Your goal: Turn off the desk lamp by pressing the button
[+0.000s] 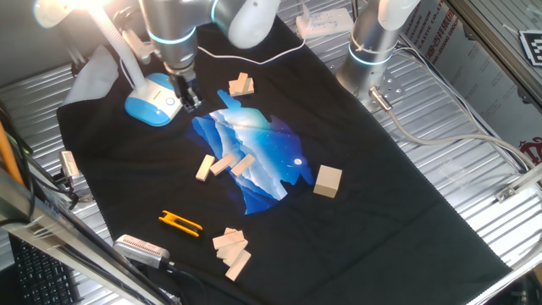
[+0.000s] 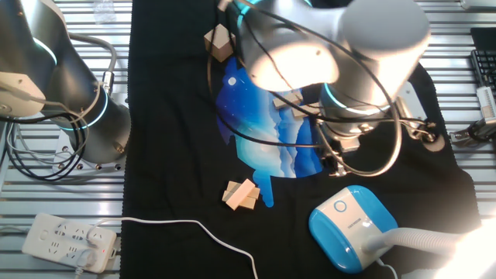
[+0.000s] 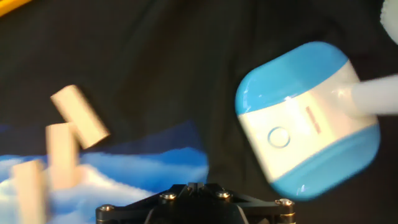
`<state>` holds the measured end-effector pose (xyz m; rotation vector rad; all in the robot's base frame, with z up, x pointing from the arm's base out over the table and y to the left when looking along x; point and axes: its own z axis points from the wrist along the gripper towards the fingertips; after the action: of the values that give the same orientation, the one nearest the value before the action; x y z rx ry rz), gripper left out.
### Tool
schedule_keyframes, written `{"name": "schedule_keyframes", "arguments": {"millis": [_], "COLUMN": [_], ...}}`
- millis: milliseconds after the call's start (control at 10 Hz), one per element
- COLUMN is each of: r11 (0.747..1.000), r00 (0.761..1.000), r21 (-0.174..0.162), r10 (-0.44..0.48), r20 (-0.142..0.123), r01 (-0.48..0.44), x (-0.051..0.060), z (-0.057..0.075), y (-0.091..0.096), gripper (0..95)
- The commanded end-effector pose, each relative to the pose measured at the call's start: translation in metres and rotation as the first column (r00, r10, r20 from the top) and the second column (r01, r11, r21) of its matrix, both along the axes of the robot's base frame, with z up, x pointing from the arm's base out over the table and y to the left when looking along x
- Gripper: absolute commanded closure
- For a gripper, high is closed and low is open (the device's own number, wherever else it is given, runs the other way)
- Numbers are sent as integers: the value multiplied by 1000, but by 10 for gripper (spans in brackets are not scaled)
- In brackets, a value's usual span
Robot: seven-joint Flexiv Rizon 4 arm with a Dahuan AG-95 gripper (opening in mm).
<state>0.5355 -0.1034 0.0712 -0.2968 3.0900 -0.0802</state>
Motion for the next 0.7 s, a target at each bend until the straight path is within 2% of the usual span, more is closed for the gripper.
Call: {"name": "schedule_keyframes", "arguments": {"millis": [100, 700], "r11": [1000, 1000], "r00": [1000, 999], "r21": [1, -10], "r10": [5, 23], "r20": [18, 31], "r01": [-5, -22], "x": [2, 10], "z": [-4, -11], "y": [-4, -15], "gripper": [950, 950]}}
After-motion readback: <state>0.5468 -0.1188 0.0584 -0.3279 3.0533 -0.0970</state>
